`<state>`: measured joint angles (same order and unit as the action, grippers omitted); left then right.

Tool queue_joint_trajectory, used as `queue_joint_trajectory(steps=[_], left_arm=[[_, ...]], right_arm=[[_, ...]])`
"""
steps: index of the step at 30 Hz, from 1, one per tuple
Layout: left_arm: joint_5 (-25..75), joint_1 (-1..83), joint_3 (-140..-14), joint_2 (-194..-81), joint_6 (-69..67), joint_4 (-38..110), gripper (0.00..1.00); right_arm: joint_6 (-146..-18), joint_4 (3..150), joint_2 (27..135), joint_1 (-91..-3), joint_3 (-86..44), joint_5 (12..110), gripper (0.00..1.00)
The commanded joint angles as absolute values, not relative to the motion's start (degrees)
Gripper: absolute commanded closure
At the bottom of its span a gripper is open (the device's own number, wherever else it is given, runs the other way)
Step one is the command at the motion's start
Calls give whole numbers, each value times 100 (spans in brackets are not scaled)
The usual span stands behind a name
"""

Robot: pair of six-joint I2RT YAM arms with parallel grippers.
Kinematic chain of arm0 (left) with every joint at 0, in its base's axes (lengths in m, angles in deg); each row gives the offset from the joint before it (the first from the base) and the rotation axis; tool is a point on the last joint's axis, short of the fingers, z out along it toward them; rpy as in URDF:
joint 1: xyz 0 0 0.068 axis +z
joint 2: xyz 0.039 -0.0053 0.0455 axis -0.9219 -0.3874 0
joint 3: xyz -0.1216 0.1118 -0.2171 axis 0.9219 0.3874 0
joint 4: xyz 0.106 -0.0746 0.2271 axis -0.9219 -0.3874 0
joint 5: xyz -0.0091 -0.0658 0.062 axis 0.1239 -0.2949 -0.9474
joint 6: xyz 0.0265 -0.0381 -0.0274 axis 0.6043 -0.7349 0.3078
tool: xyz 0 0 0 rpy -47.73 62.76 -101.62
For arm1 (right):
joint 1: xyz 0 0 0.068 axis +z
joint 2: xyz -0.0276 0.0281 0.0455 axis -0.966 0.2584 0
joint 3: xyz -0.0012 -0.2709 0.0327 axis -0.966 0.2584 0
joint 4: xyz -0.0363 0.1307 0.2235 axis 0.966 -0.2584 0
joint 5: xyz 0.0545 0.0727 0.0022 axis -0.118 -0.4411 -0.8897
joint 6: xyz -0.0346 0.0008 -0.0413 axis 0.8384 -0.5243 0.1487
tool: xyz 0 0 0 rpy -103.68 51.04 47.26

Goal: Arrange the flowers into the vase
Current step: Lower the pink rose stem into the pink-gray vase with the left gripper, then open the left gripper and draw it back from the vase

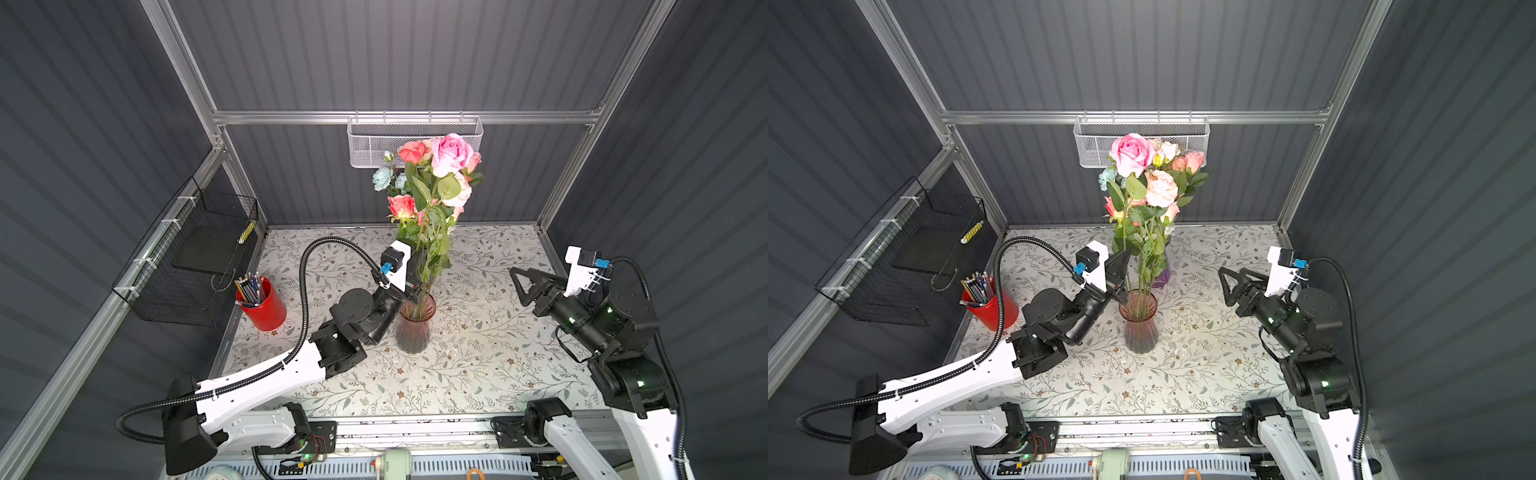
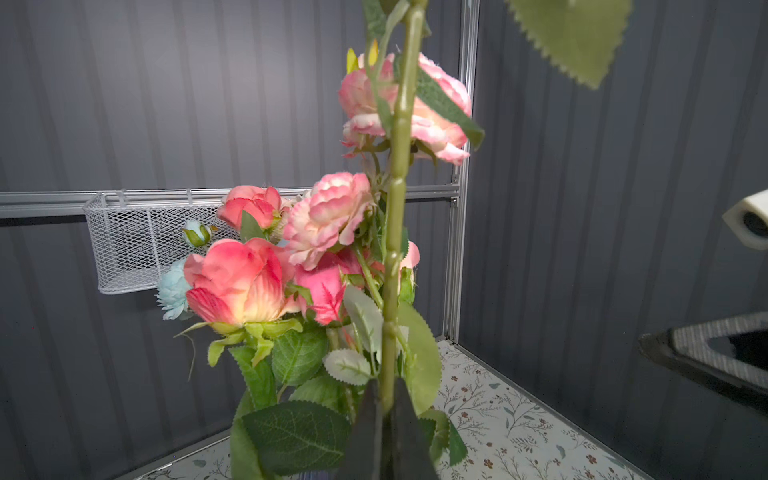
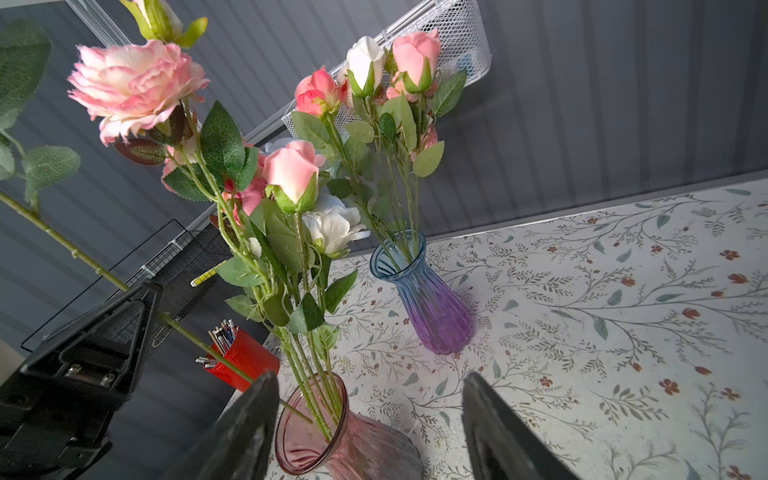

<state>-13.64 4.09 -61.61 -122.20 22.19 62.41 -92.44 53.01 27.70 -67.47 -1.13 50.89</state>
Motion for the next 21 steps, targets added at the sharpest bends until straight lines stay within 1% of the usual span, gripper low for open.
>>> queue_joint_trajectory(steps=[1, 7, 9, 11, 13, 15, 19, 21], left_arm=[[-1560, 401, -6007, -12076, 1933, 6204, 100], [-1655, 400, -5508, -11788, 1356, 5873, 100], [-1617, 401, -5415, -11698, 1168, 5609, 83], [-1592, 401, -5388, -11616, 1074, 5348, 60], [-1575, 401, -5407, -11529, 1006, 5089, 50], [-1553, 401, -5445, -11429, 971, 4905, 37], [-1613, 401, -5477, -11287, 962, 4691, 25], [-1629, 402, -5491, -11187, 939, 4493, 17]], right_arm=[[-9173, 5315, 2743, -6738, -25, 5112, 29], [-9190, 5303, 2753, -6737, 21, 5112, 29], [-9182, 5292, 2774, -6738, 10, 5110, 28], [-9214, 5289, 2763, -6733, 17, 5112, 28], [-9225, 5279, 2777, -6735, 10, 5112, 28], [-9233, 5275, 2785, -6737, 3, 5112, 28], [-9312, 5323, 2788, -6738, 28, 5302, 28], [-9304, 5299, 2788, -6733, 19, 5288, 28]])
